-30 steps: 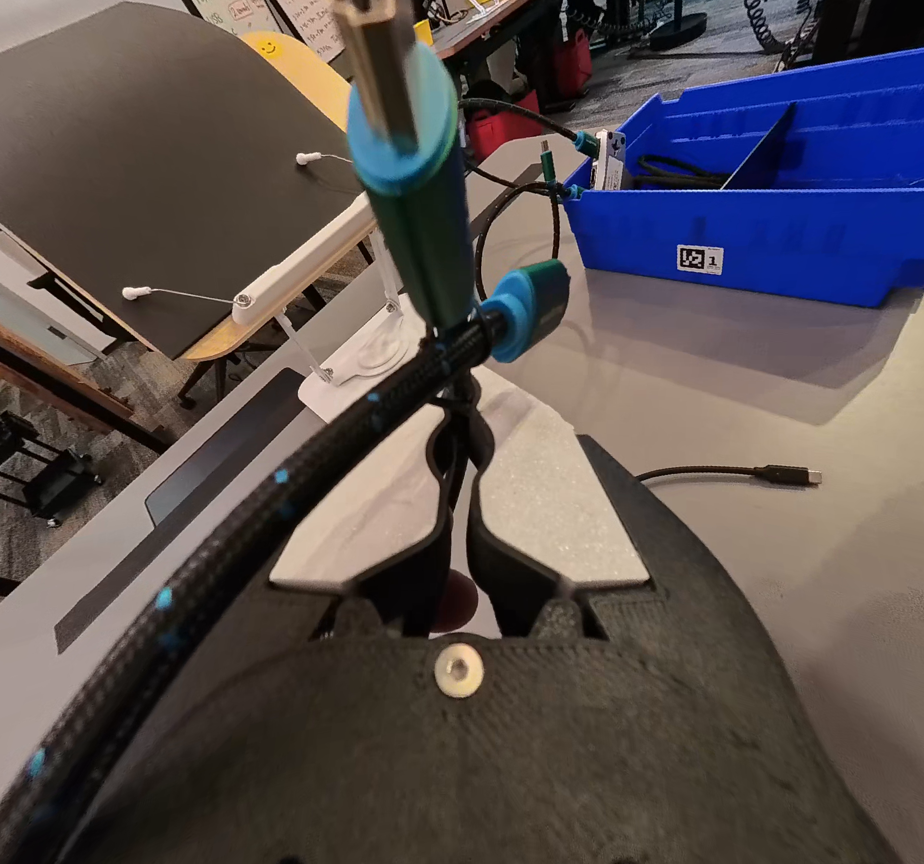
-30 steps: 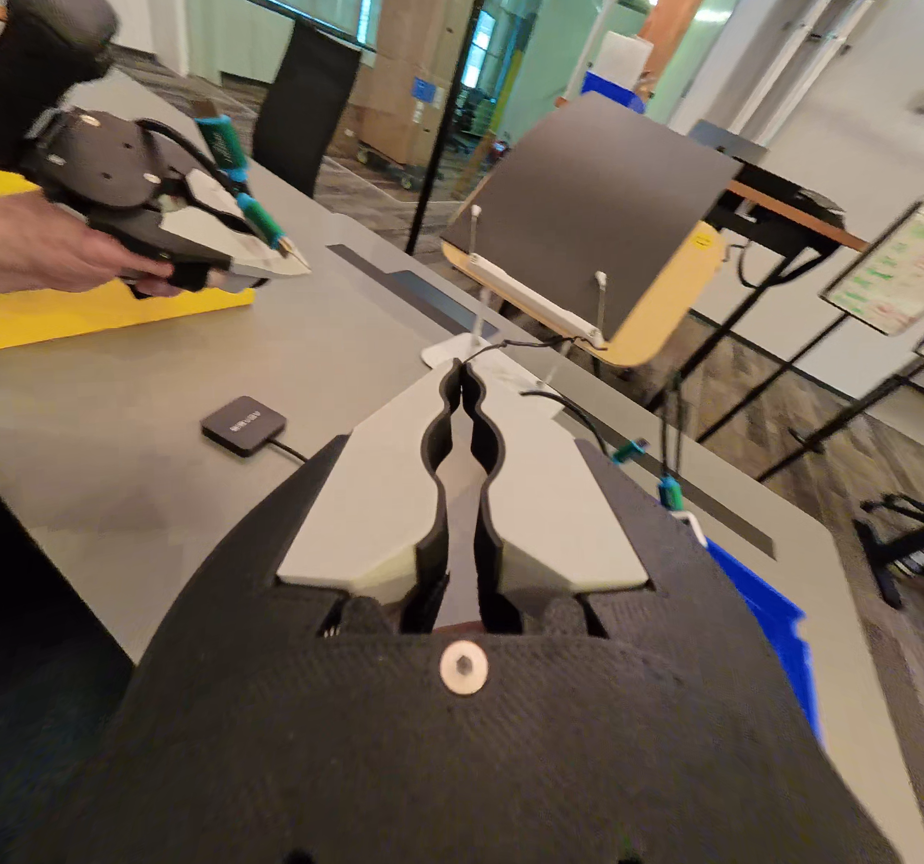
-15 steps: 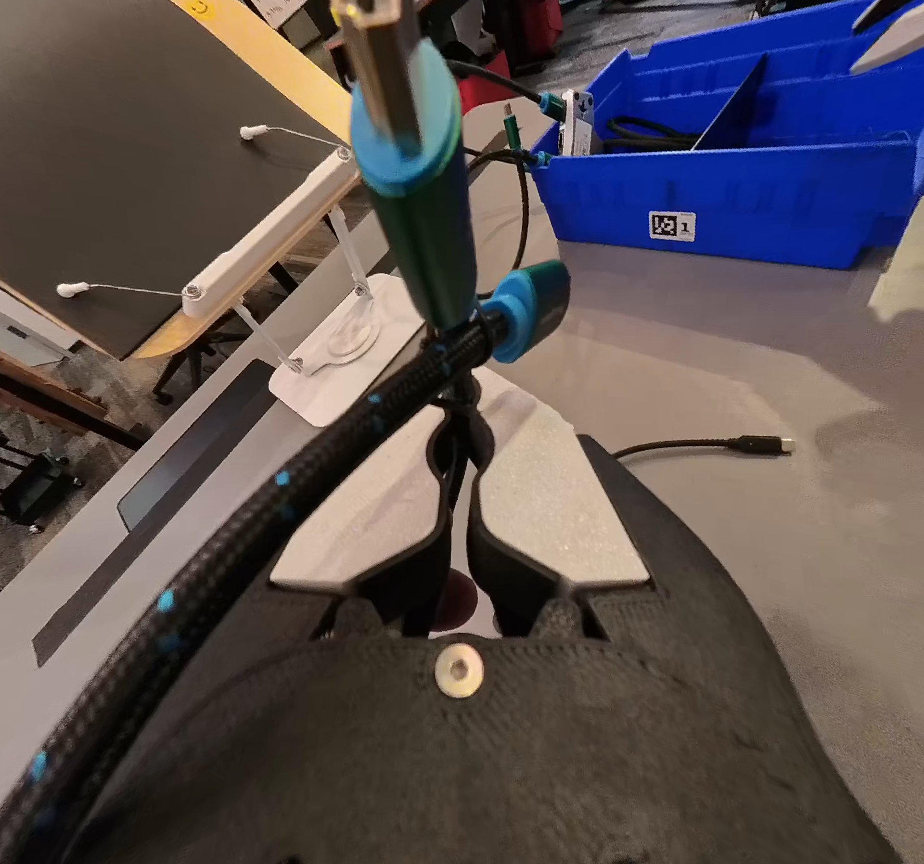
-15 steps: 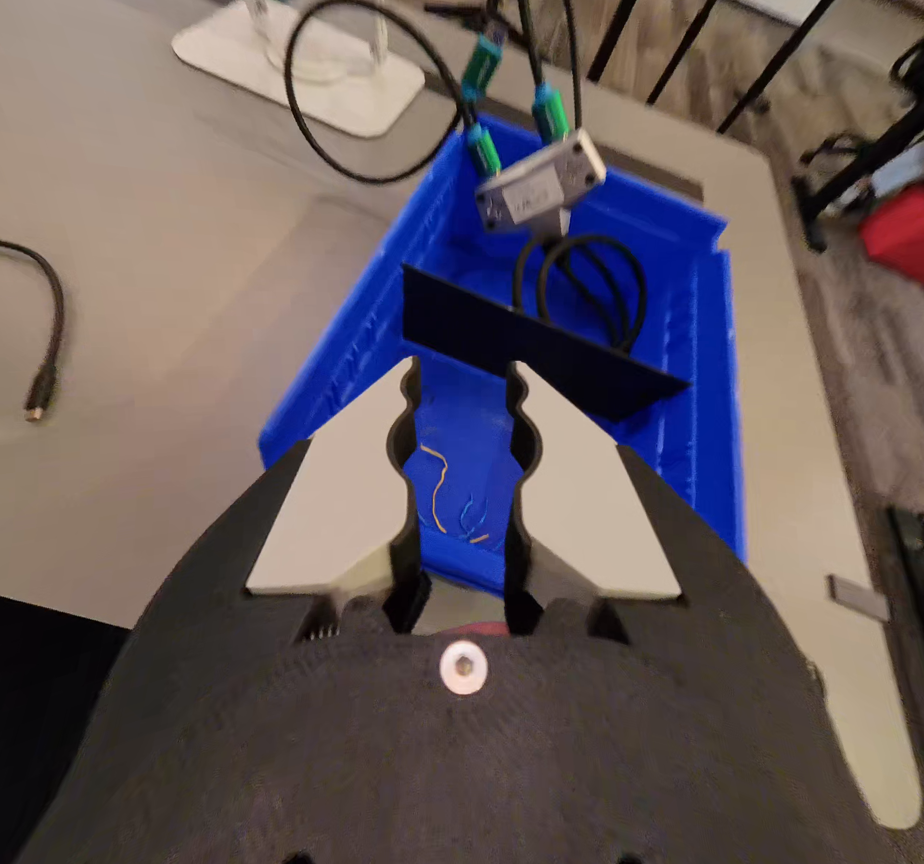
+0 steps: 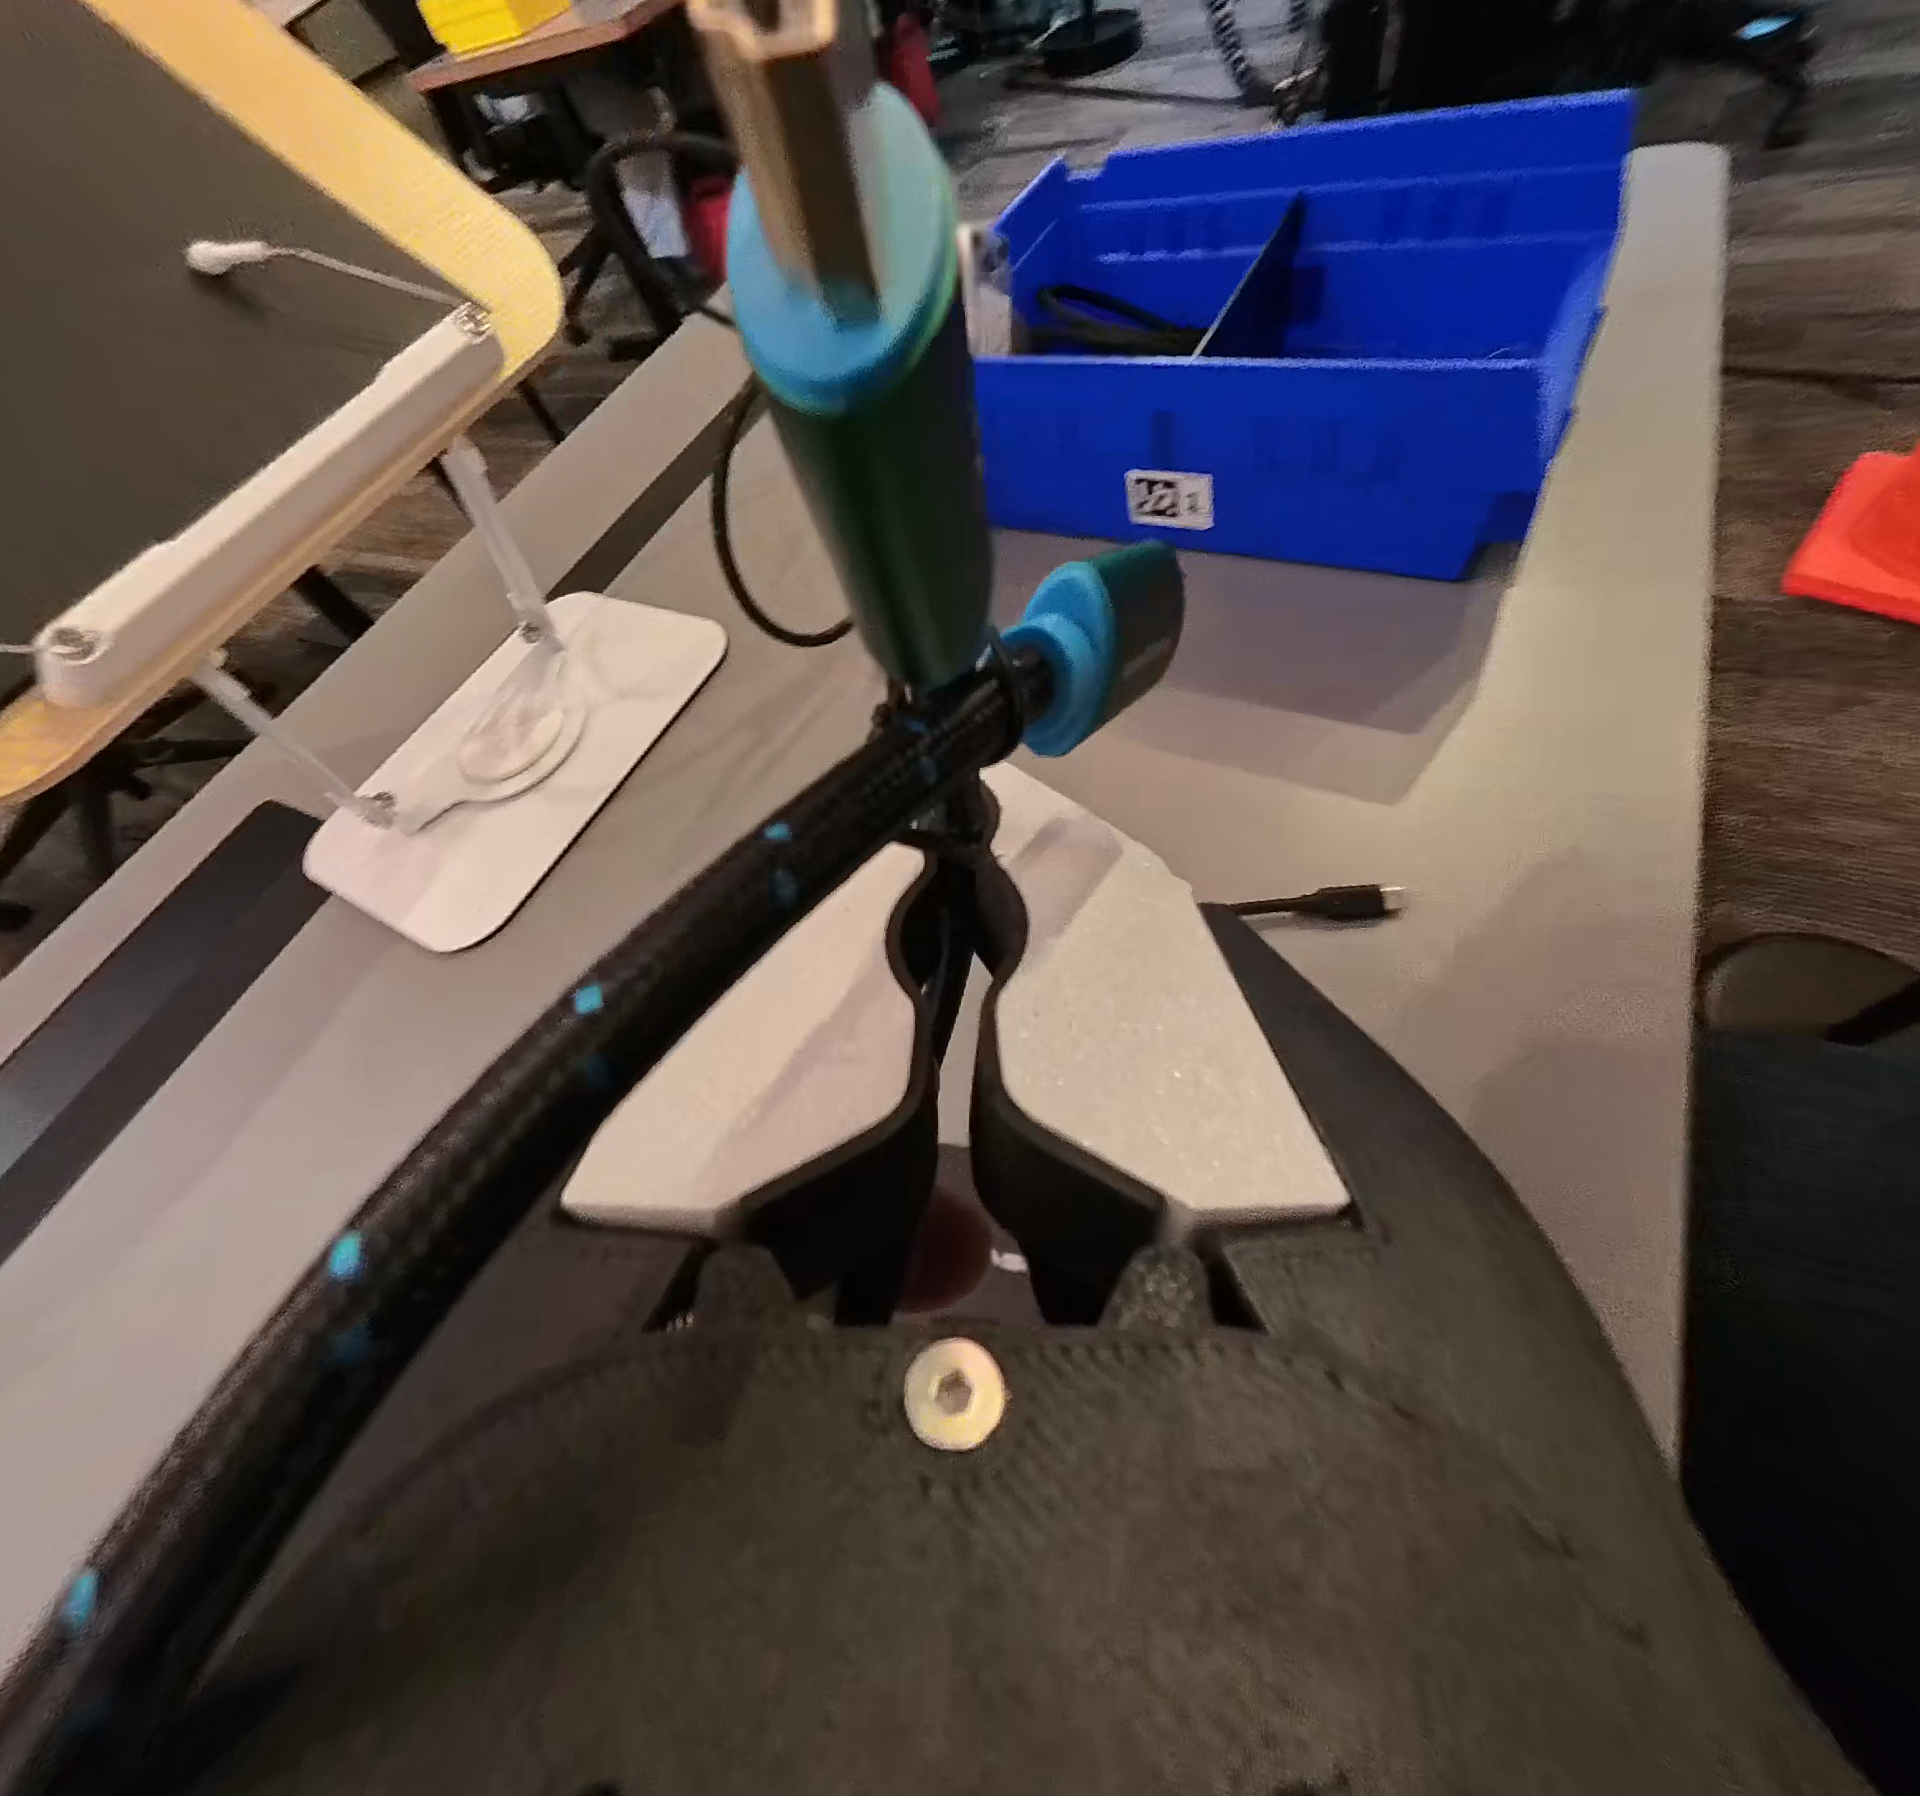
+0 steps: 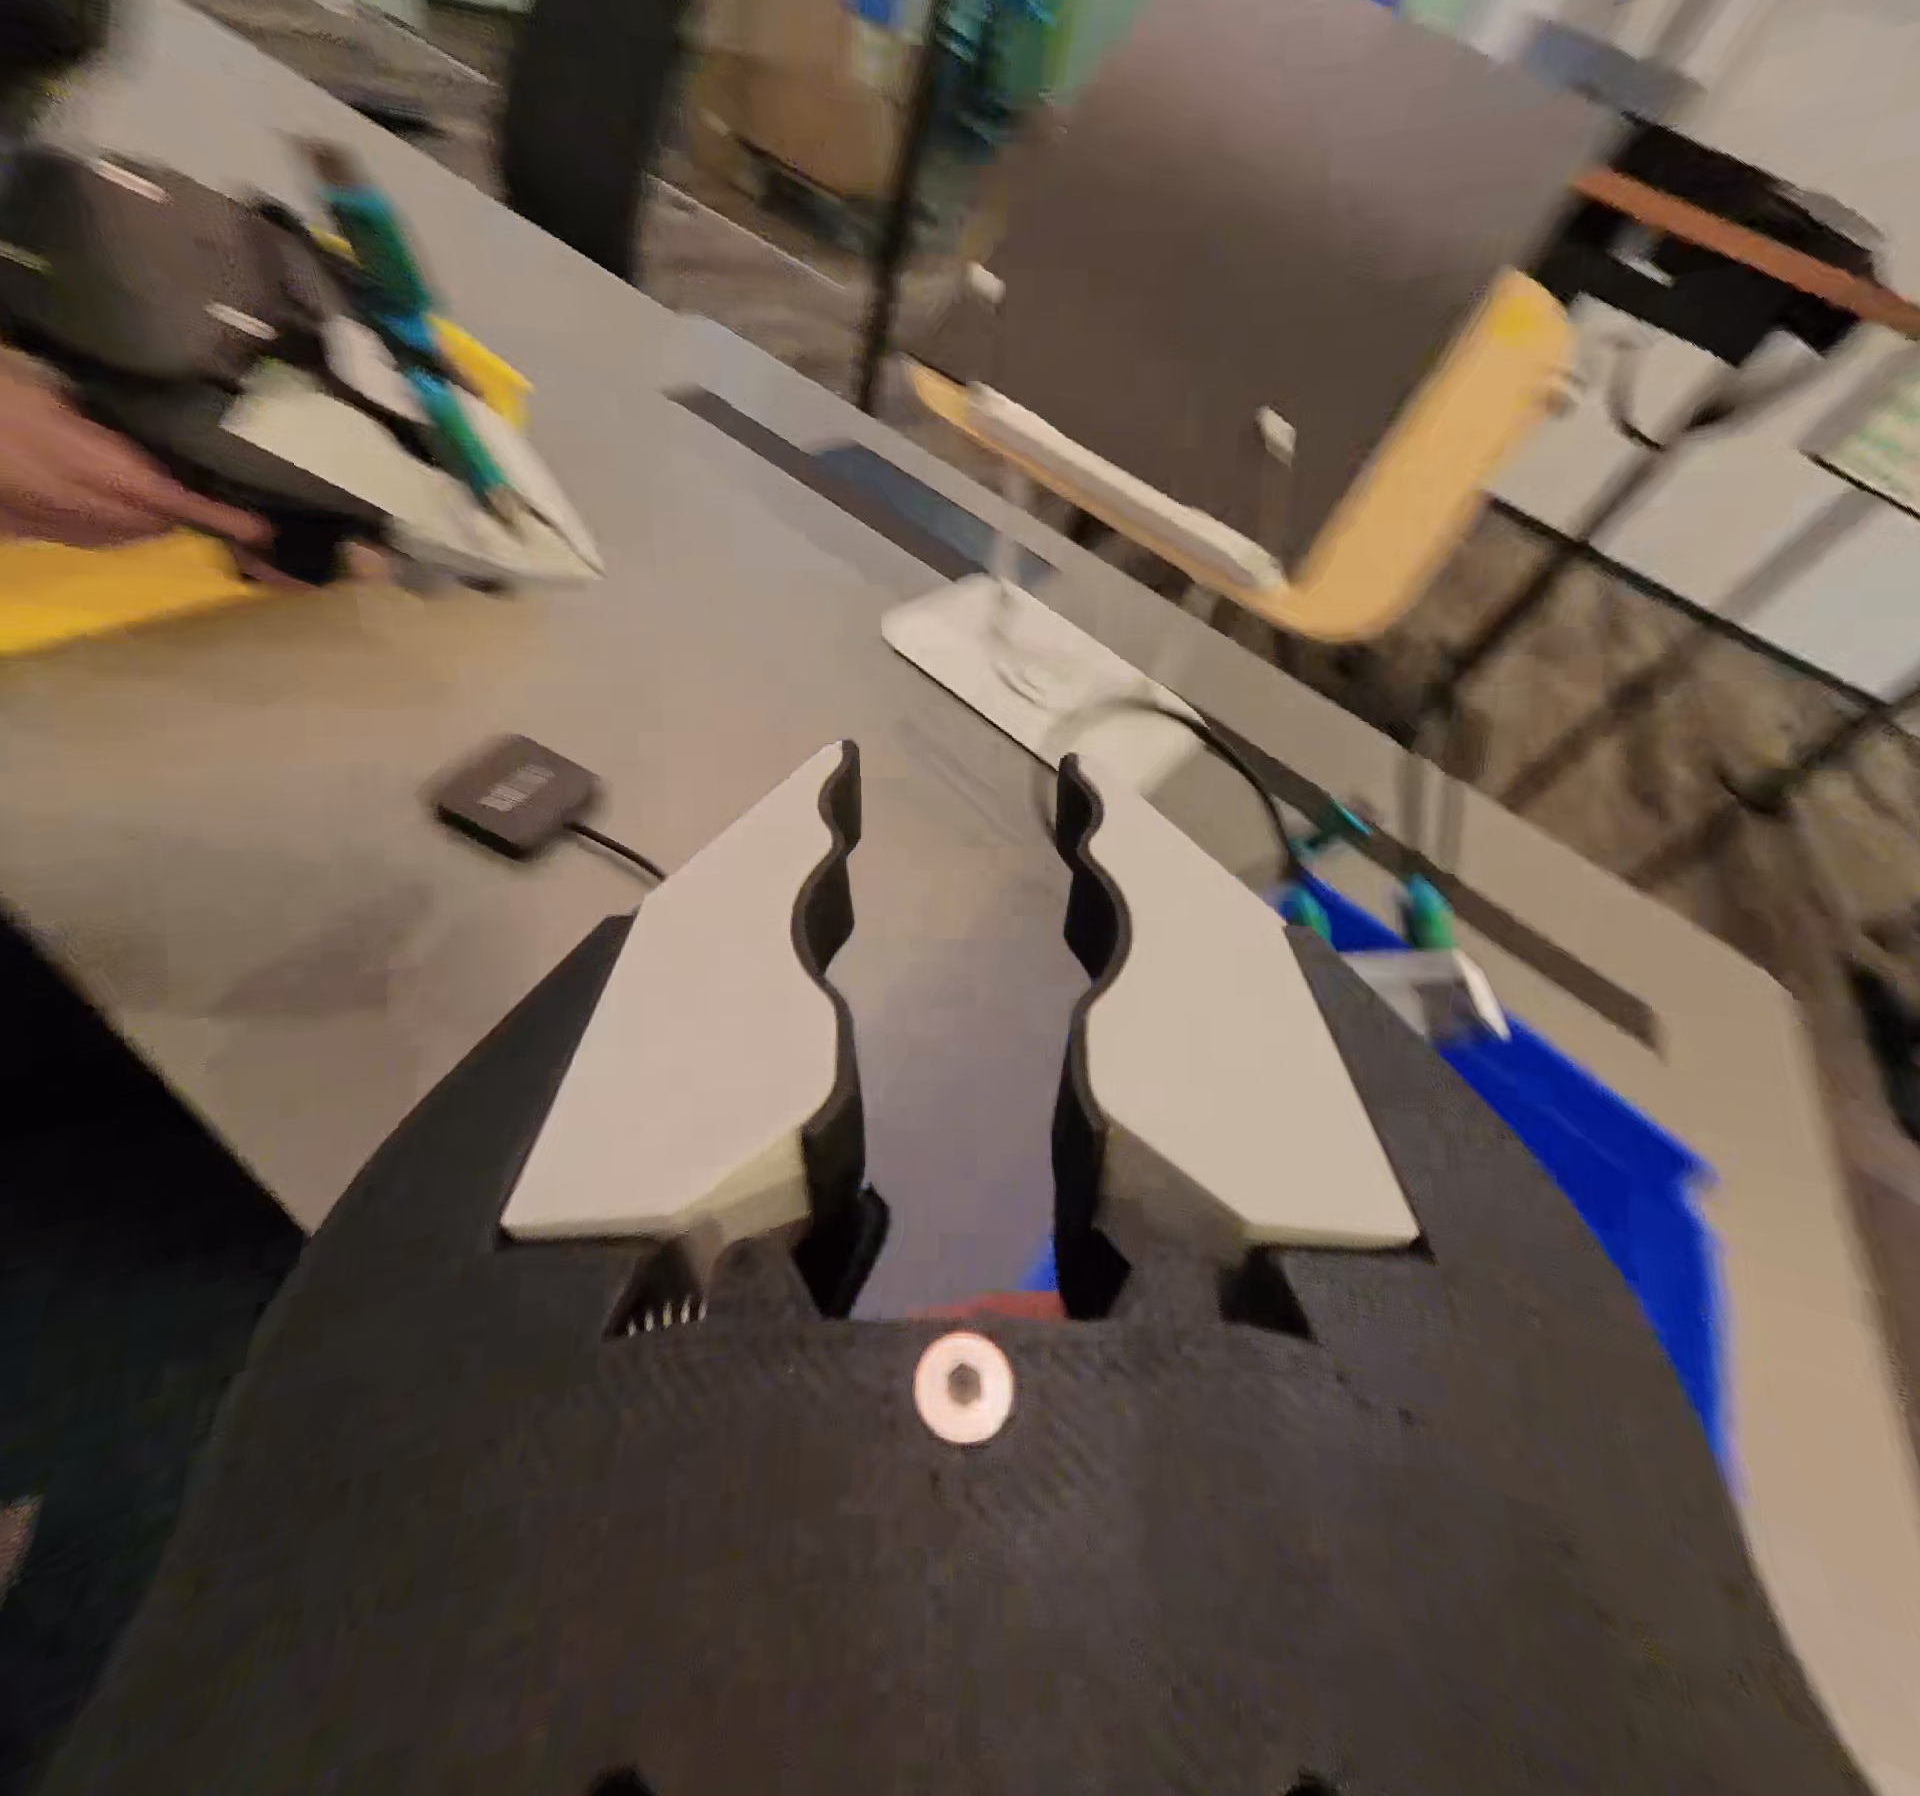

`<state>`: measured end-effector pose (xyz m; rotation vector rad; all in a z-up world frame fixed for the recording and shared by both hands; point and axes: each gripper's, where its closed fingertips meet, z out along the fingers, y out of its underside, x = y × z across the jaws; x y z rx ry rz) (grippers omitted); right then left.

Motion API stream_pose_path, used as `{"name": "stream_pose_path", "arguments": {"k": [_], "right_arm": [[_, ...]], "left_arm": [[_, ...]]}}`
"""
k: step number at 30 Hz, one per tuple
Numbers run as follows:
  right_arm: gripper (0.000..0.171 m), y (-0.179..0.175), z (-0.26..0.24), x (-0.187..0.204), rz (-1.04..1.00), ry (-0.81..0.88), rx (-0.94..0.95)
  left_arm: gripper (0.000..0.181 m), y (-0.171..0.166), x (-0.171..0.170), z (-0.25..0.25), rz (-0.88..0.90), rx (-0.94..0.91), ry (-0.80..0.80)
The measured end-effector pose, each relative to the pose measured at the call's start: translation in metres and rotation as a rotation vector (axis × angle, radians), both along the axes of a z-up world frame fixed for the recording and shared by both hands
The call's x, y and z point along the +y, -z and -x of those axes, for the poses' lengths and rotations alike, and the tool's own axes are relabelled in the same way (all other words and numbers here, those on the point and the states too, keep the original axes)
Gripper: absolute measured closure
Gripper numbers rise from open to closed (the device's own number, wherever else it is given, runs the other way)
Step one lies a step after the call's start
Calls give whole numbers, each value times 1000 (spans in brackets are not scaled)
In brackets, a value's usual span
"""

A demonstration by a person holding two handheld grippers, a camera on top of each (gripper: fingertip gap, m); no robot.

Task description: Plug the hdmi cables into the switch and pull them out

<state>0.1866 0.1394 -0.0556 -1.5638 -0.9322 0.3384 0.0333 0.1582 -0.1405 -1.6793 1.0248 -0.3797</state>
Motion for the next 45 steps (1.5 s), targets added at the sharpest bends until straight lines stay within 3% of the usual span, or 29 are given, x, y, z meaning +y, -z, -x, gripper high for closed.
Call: {"name": "stream_pose_path", "arguments": {"k": [5, 11, 12, 15, 20, 23, 25, 29, 31, 37, 40, 43, 45], "right_arm": [[134, -4, 110, -29, 39, -308, 36], [133, 19, 162, -33, 127, -445, -8], [135, 23, 165, -33, 140, -457, -12], [162, 25, 171, -39, 142, -503, 26], [162, 23, 166, -30, 17, -419, 6], [163, 16, 151, -11, -105, -293, -25], [163, 14, 138, 2, -211, -194, -87], [163, 9, 126, 10, -440, -69, -222], [163, 7, 128, 6, -553, -68, -277], [163, 13, 144, -13, -819, -118, -397], [163, 18, 150, -17, -902, -132, -455], [163, 25, 156, -19, -954, -146, -503], [163, 28, 157, -18, -965, -143, -512]], "left_arm": [[180, -8, -18, -16, 21, -70, 117], [180, -16, -24, -18, 11, -91, 156], [180, -17, -25, -19, 4, -93, 163], [181, -19, -30, -21, -18, -97, 210], [179, -15, -27, -23, -21, -96, 204], [143, -15, -30, -28, -23, -81, 219], [130, -14, -32, -30, -19, -47, 226], [135, -13, -39, -27, 40, -21, 273], [134, -21, -42, -20, 103, -82, 306], [103, -61, -36, 14, 440, -517, 405], [106, -72, -22, 33, 491, -669, 379], [115, -72, -20, 36, 523, -694, 378], [132, -65, -18, 34, 539, -667, 355]]}}
